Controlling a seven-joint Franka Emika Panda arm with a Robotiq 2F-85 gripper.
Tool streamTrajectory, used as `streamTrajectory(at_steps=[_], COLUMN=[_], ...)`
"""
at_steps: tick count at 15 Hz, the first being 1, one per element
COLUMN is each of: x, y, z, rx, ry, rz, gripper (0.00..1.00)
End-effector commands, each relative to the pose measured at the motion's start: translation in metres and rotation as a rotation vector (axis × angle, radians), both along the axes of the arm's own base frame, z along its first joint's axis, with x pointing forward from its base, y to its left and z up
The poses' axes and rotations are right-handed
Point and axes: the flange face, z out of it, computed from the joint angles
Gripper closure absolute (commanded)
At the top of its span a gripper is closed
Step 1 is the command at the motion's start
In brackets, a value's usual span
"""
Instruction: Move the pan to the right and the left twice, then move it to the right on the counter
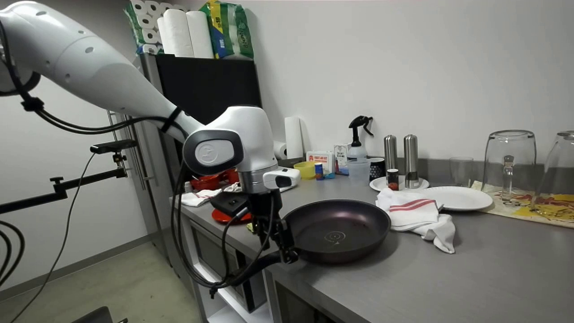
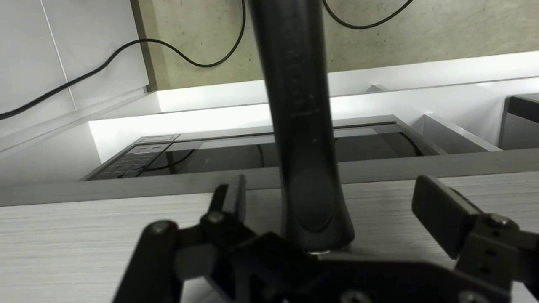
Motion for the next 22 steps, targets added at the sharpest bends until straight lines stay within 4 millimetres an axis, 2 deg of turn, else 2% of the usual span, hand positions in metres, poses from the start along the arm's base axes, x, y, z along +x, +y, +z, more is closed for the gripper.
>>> streamTrajectory(at_steps=[1, 11, 22], x=[0.009, 0.013, 0.011], y=[-0.007, -0.026, -0.026], z=[0.005, 0.011, 0.016], rx=[0.008, 0.043, 0.060], ry=[-0.024, -0.025, -0.037], rz=[-0.008, 0.008, 0.017], gripper=[0.00, 0.00, 0.00])
